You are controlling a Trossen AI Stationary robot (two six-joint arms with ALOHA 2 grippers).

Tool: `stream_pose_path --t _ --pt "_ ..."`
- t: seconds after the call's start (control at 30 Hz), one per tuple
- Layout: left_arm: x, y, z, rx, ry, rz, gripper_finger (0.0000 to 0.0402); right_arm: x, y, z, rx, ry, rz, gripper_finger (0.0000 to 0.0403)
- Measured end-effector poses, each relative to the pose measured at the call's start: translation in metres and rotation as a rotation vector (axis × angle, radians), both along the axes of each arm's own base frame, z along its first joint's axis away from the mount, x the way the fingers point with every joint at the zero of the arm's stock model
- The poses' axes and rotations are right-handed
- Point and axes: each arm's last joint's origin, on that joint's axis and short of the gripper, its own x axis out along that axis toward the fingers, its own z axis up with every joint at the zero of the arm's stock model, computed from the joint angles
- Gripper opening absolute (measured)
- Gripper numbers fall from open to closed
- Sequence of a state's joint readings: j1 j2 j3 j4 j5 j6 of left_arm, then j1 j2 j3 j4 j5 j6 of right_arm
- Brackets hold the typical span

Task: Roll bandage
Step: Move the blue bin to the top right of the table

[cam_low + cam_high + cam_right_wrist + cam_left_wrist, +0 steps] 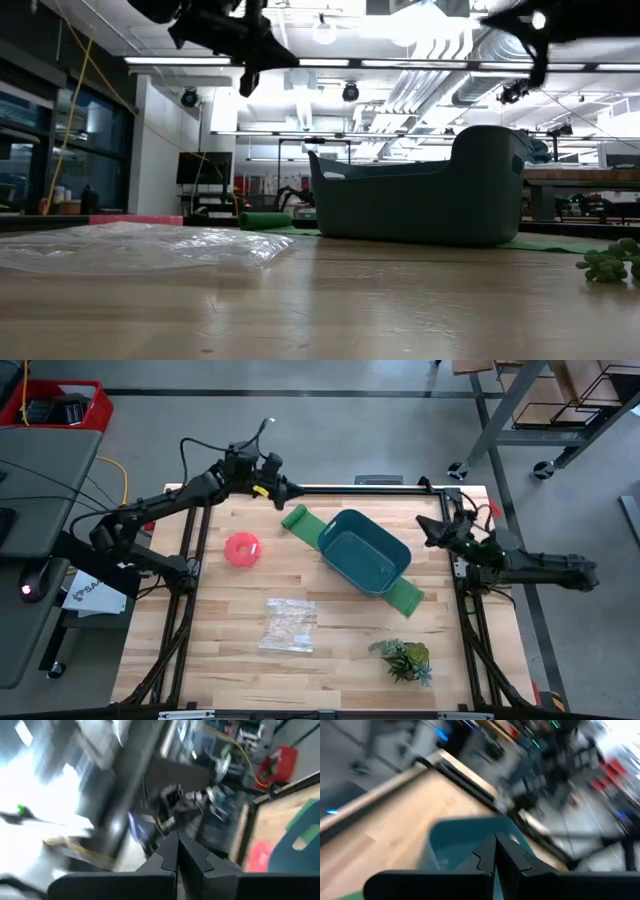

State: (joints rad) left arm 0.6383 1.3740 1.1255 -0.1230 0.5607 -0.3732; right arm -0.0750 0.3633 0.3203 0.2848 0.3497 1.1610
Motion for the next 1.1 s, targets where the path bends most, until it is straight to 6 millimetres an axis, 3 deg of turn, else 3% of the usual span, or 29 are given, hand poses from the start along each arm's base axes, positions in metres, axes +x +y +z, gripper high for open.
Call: stream_pose_path --t 0.17,0.3,0.4,0.47,0.6,0.73,0.83,0.97,1.1 --pt "-0.007 0.001 -0.013 -0.024 0.097 -0.085 0.0003 0.045 0.003 0.044 -0.229 0.201 0.075 0.0000" --pt "-0.011 -0.005 -0.024 -0.008 0.172 -0.156 0.0003 0.079 0.004 0.071 -0.298 0.259 0.084 0.0000" --pt "-0.014 -0.009 -0.043 -0.025 0.189 -0.175 0.0003 0.099 0.006 0.079 -0.395 0.399 0.208 0.0000" --pt "-0.014 -0.009 -0.056 -0.046 0.179 -0.156 0.0003 0.107 0.007 0.074 -0.336 0.584 0.298 0.0000" --pt "-0.013 -0.004 -0.064 -0.113 0.105 -0.076 0.0003 0.111 0.010 0.069 -0.110 0.976 0.374 0.0002" --pt "-0.005 0.004 -0.045 -0.058 -0.019 -0.054 0.0005 0.109 0.019 0.078 -0.026 1.264 0.507 0.0027" --pt "0.002 0.010 -0.031 0.043 -0.019 -0.037 0.0019 0.102 0.027 0.075 0.084 1.490 0.565 0.0070" --pt "0.012 0.018 -0.036 0.050 0.079 0.010 0.0058 0.091 0.033 0.057 0.341 1.760 0.475 0.0145" --pt "0.016 0.023 -0.048 -0.022 0.135 0.033 0.0103 0.088 0.033 0.041 0.571 1.725 0.225 0.0196"
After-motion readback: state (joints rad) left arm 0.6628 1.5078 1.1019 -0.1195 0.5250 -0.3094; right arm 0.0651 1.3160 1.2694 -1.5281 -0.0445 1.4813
